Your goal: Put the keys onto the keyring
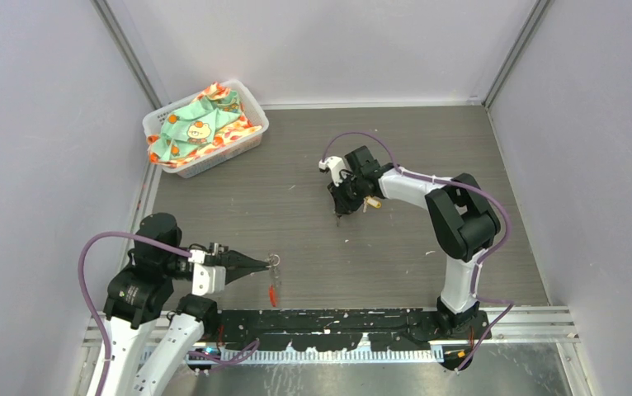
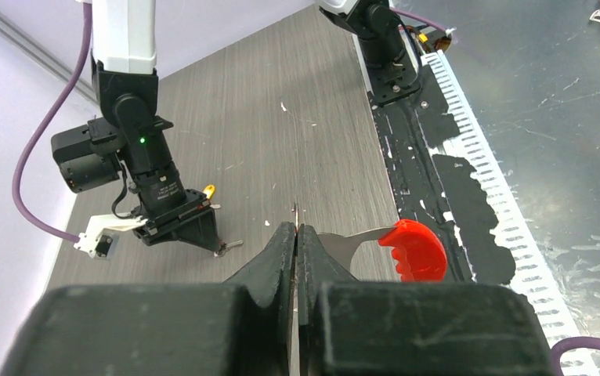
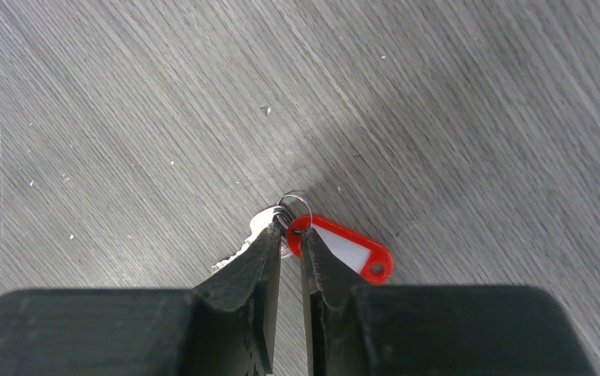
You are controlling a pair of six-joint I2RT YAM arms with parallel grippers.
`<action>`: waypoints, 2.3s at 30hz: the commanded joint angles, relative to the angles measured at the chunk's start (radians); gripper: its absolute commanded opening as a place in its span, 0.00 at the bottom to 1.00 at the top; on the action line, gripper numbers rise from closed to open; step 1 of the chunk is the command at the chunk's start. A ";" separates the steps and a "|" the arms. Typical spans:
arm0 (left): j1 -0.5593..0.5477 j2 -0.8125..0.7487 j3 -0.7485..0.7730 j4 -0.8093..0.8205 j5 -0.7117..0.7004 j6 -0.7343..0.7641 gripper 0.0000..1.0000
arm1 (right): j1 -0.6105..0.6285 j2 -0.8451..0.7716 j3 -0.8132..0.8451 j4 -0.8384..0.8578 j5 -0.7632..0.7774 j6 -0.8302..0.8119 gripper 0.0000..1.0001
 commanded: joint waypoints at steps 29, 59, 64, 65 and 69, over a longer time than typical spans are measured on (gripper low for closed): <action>-0.001 0.066 0.043 -0.109 0.023 0.043 0.00 | 0.144 -0.523 -0.313 0.288 0.215 0.203 0.60; -0.001 0.070 0.067 -0.111 -0.006 0.047 0.00 | 0.072 -0.164 -0.073 0.139 0.261 0.456 0.50; -0.001 0.071 0.069 -0.111 -0.011 0.049 0.00 | 0.071 -0.132 -0.081 0.178 0.263 0.445 0.50; -0.001 0.070 0.068 -0.111 -0.013 0.050 0.00 | 0.071 -0.131 -0.084 0.188 0.258 0.443 0.50; -0.001 0.069 0.069 -0.111 -0.018 0.057 0.00 | 0.072 -0.111 -0.080 0.199 0.245 0.428 0.39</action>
